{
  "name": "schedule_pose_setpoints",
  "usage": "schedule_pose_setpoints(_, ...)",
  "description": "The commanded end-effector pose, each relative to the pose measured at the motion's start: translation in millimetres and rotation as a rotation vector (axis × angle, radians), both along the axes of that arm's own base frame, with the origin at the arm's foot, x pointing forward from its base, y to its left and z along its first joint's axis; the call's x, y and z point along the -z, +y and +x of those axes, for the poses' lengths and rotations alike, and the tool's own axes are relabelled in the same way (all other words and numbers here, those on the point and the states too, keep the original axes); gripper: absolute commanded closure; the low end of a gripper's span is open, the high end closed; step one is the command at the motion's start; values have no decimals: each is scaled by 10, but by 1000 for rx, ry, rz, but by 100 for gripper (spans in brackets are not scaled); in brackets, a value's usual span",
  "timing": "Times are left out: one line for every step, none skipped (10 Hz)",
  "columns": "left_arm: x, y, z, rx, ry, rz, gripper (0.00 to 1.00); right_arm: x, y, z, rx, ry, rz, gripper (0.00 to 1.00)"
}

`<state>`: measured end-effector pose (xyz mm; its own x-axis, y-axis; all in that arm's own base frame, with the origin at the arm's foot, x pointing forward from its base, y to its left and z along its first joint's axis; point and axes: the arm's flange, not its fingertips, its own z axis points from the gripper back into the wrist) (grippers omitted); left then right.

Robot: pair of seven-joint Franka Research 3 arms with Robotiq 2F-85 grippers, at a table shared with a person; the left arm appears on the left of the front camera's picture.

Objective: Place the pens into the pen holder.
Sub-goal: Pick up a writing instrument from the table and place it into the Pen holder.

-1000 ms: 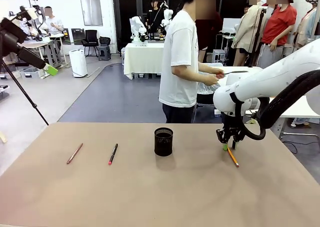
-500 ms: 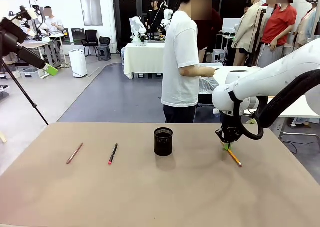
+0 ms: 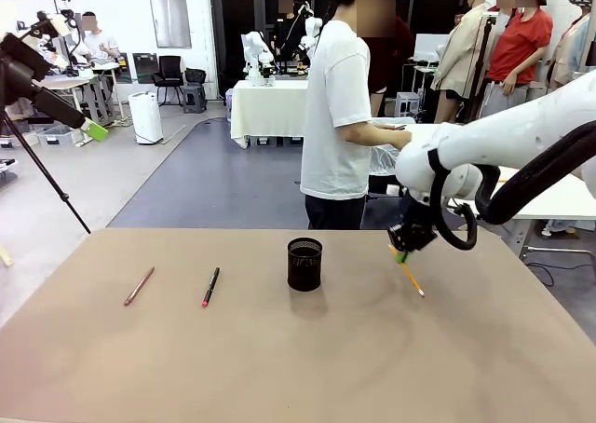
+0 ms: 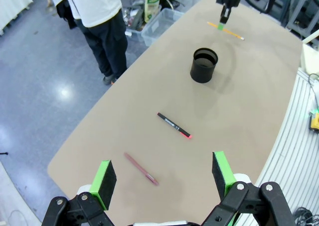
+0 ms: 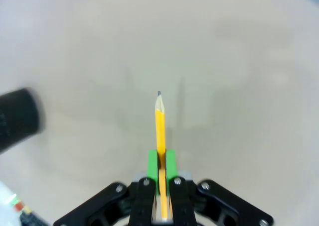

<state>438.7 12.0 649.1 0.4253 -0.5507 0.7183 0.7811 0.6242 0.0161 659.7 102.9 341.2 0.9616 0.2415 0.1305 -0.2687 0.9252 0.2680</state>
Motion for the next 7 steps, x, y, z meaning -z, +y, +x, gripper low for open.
schedule_pose_setpoints(-3,0,-2,-1,-7,-3,0,-292,62,-105,-171,-51,206,100)
schedule_pose_setpoints(-3,0,-2,-1,-7,-3,0,-484,141,-71,-253,-93,299,100)
schedule_pose_setpoints(-3,0,-2,-1,-7,-3,0,-646,266,-35,-347,-173,413,100)
schedule_pose_setpoints(-3,0,-2,-1,-7,-3,0,-713,395,-51,-489,-259,507,100)
schedule_pose_setpoints(-3,0,-2,-1,-7,-3,0,-778,495,-117,-588,-315,592,100)
schedule_pose_setpoints(-3,0,-2,-1,-7,-3,0,-834,554,-182,-718,-397,639,100)
schedule_pose_setpoints(-3,0,-2,-1,-7,-3,0,-888,617,-263,-741,-538,733,100)
